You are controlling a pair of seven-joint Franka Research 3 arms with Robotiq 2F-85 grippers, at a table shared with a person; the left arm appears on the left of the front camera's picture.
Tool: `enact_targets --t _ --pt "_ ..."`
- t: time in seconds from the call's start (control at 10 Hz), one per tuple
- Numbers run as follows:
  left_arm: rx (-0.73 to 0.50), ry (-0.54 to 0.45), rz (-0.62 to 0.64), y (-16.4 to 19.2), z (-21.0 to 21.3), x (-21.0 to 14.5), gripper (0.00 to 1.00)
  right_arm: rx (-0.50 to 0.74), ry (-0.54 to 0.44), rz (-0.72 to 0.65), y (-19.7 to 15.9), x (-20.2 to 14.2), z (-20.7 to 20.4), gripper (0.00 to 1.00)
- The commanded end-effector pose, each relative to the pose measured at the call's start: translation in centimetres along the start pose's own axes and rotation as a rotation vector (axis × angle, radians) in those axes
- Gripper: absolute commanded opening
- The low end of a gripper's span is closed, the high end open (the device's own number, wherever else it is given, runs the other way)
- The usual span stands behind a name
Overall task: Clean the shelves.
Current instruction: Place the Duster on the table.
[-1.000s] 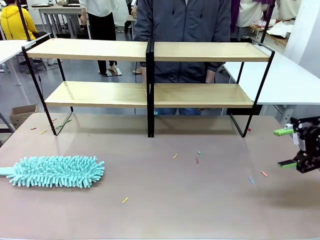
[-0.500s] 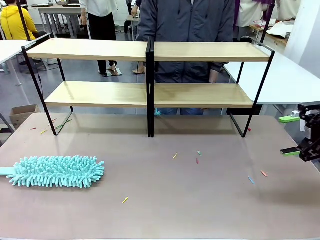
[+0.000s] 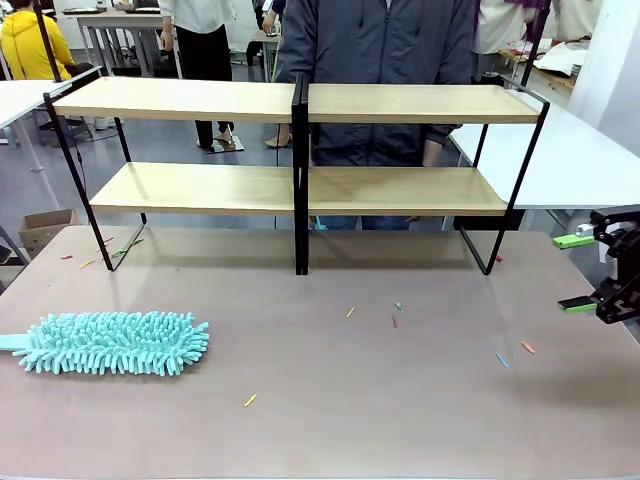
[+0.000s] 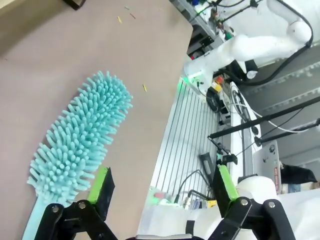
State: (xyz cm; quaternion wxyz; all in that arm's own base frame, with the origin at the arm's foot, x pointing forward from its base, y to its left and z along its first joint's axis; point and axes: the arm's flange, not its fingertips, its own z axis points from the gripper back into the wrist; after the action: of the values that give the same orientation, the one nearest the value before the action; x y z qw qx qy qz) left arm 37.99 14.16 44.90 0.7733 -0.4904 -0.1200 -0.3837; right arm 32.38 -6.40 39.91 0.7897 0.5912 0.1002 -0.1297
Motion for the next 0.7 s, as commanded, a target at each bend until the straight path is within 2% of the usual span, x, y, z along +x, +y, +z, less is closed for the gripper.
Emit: enact_targets --t 0.0,0.6 --pt "-0.008 0.015 -0.024 -0.25 0.3 -0.27 1.0 0.012 0.005 0.001 0.09 -0.16 0.2 1.0" --pt "-0.008 0.015 -0.024 -0.25 0.3 -0.27 1.0 0.012 0.005 0.001 0.09 -0.16 0.2 1.0"
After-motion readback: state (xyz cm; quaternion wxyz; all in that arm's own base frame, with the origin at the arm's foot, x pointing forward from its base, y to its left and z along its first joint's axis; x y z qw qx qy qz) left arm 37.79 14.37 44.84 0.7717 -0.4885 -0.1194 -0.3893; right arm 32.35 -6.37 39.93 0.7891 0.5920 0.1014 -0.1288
